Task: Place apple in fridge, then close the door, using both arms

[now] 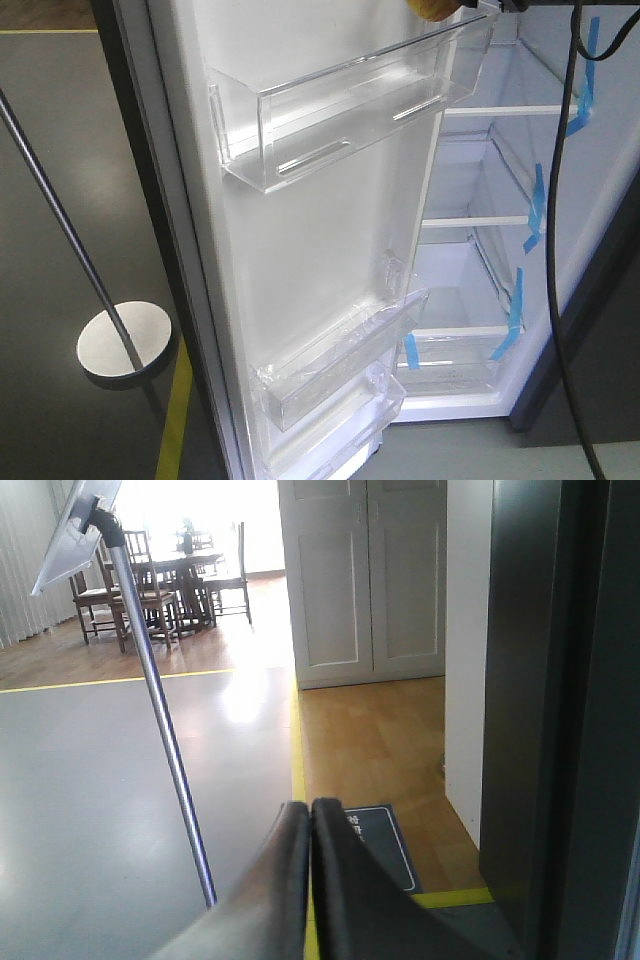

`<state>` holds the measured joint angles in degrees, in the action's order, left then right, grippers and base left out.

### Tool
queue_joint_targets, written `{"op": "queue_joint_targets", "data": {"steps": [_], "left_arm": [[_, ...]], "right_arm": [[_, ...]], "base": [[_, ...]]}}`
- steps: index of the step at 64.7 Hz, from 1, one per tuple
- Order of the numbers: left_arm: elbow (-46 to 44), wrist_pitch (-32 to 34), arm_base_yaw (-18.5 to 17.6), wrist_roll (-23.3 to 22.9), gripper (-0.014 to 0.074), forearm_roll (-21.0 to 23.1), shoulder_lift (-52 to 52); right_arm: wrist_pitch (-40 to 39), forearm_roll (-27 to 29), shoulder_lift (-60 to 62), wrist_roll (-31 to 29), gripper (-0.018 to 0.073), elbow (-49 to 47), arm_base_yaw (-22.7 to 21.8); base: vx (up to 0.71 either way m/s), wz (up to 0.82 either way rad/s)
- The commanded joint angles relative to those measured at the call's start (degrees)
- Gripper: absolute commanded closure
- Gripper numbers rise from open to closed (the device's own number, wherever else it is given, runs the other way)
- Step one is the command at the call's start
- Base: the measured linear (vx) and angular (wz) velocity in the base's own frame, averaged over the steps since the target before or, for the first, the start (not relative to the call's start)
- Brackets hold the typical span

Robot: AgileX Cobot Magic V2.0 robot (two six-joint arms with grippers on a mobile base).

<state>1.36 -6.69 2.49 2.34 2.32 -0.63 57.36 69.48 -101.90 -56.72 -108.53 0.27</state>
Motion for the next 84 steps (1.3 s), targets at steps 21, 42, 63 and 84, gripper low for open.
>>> {"op": "queue_joint_targets", "data": {"steps": [21,42,63,84], "left_arm": [[-0.95,4.28,-0.18,-0.16,0.0603,0.51,-0.84],[-0.95,4.28,-0.18,-0.16,0.0603,0.51,-0.84],[-0.95,4.28,-0.18,-0.16,0.0603,0.51,-0.84],[-0.95,4.28,-0.18,-0.16,0.0603,0.51,-0.84]], "right_arm": [[-2.54,4.03,2.74,0.00,0.0008,-2.01,-0.16],[0.00,8.56,5.50,0.00,0.0151,-2.01,-0.27],[2.26,2.08,15.37,0.29,0.0572,-1.93,-0.34],[7.85,-9.45,22.14,9.03,0.0565,0.04,-0.27]], "base": [[0.00,0.00],[0.00,0.00],[0.00,0.00],[0.00,0.00]]}}
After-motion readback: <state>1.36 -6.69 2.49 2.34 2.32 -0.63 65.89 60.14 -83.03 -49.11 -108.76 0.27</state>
